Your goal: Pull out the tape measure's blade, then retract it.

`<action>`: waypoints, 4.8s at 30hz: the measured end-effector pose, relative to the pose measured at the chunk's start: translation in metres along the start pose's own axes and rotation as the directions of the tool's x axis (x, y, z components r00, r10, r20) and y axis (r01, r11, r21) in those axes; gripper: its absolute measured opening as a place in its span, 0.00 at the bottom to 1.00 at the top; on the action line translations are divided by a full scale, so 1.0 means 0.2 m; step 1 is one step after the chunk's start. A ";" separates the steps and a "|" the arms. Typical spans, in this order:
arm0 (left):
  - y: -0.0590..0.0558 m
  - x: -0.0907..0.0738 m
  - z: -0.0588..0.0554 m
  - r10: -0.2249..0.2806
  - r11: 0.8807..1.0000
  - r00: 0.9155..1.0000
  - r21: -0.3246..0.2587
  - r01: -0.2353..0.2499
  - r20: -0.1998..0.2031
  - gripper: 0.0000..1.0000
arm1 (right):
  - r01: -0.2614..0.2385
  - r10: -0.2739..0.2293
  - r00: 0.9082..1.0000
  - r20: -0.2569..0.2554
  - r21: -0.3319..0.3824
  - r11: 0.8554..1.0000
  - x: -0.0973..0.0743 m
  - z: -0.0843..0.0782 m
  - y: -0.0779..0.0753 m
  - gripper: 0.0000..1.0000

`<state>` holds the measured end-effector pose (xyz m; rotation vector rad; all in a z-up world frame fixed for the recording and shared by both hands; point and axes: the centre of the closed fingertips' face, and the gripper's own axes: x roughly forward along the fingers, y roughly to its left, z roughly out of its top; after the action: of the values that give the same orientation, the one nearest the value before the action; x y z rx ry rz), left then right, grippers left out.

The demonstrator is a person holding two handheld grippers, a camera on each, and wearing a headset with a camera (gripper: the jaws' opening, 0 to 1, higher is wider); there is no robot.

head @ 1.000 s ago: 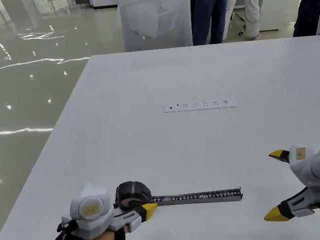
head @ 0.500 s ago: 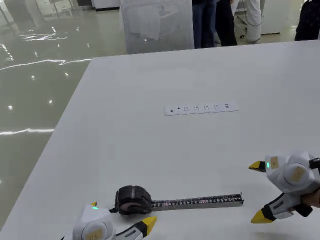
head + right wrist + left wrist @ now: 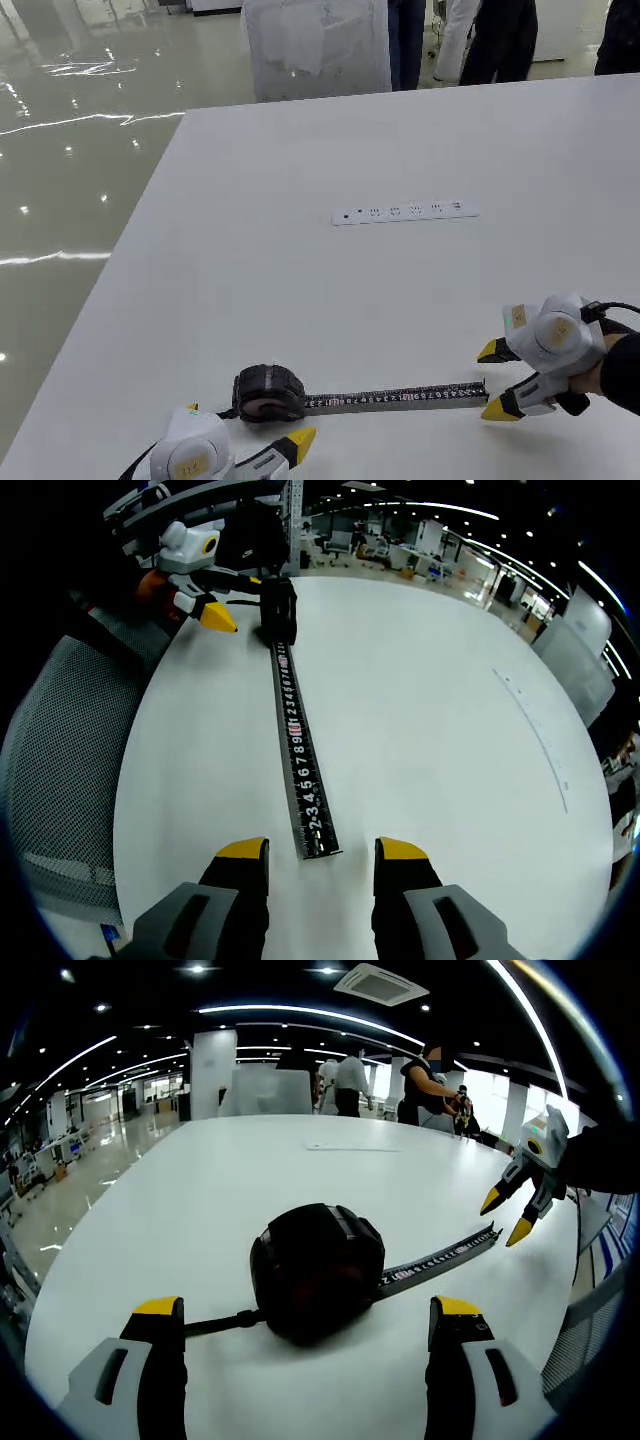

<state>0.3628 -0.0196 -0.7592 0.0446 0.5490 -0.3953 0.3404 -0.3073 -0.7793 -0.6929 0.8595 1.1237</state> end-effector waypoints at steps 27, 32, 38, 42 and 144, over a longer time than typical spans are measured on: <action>0.05 -0.01 0.03 0.034 0.998 0.999 -0.056 -0.032 0.040 0.97 | -0.064 0.066 0.995 -0.071 0.021 0.998 0.06 -0.04 0.03 0.10; 0.04 0.02 0.09 0.041 0.995 0.997 -0.090 -0.035 0.068 0.97 | -0.045 0.042 0.990 -0.135 -0.016 0.999 0.07 -0.03 0.04 0.09; 0.01 0.10 0.15 0.049 0.991 0.998 -0.129 -0.042 0.046 0.88 | -0.059 0.061 0.982 -0.176 0.014 0.998 0.07 -0.03 0.03 0.09; -0.02 0.12 0.15 0.030 0.994 1.000 -0.105 -0.030 -0.004 0.74 | -0.061 0.062 0.977 -0.205 0.016 0.998 0.08 -0.04 0.02 0.09; -0.02 0.16 0.09 0.043 0.998 0.986 -0.046 -0.051 -0.162 0.57 | -0.023 0.043 0.971 -0.233 0.087 0.996 0.11 0.03 0.03 0.08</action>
<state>0.3950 -0.0373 -0.7611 0.0415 0.7162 -0.3333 0.3399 -0.2906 -0.7957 -0.7543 1.1169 1.0422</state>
